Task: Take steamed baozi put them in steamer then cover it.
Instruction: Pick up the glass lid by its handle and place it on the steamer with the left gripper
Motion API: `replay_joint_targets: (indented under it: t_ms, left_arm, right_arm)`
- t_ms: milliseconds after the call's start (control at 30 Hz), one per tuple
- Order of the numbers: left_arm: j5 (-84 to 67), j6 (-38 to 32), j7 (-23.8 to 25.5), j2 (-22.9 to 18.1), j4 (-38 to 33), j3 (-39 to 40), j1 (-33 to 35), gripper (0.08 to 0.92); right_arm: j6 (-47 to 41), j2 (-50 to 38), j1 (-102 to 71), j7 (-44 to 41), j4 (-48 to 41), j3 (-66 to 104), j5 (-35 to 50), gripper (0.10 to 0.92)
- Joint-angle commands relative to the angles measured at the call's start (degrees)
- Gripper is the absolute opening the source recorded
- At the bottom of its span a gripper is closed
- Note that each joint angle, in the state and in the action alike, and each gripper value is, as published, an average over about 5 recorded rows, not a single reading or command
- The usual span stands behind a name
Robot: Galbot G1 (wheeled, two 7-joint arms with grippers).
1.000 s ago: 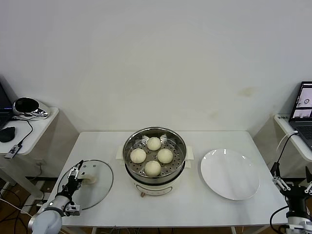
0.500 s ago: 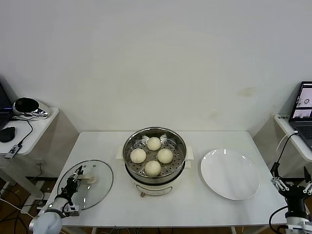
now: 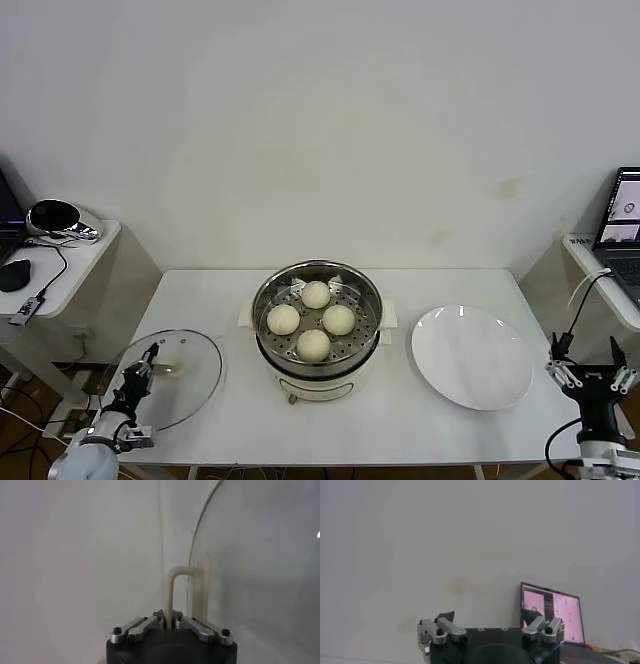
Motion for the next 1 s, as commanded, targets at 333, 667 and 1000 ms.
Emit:
replay_joint_targets:
  t_ms: [333, 667, 1000]
  left_arm:
    - [-15.64, 31.31, 8.79, 7.4, -36.56, -3.68, 8.69, 0.151]
    - [-18.82, 40.05, 10.64, 12.45, -40.44, 17.0, -4.31, 0.151]
    - [-4.5, 48.54, 20.43, 2.16, -36.22, 36.59, -21.03, 0.151]
  right_arm:
    - [0.47, -0.18, -1.2, -0.07, 1.44, -3.54, -1.13, 0.823]
    - [1.2, 3.04, -1.07, 1.18, 0.95, -5.77, -5.66, 0.823]
    - [2.1, 5.81, 0.41, 4.24, -1.45, -6.96, -12.69, 0.823]
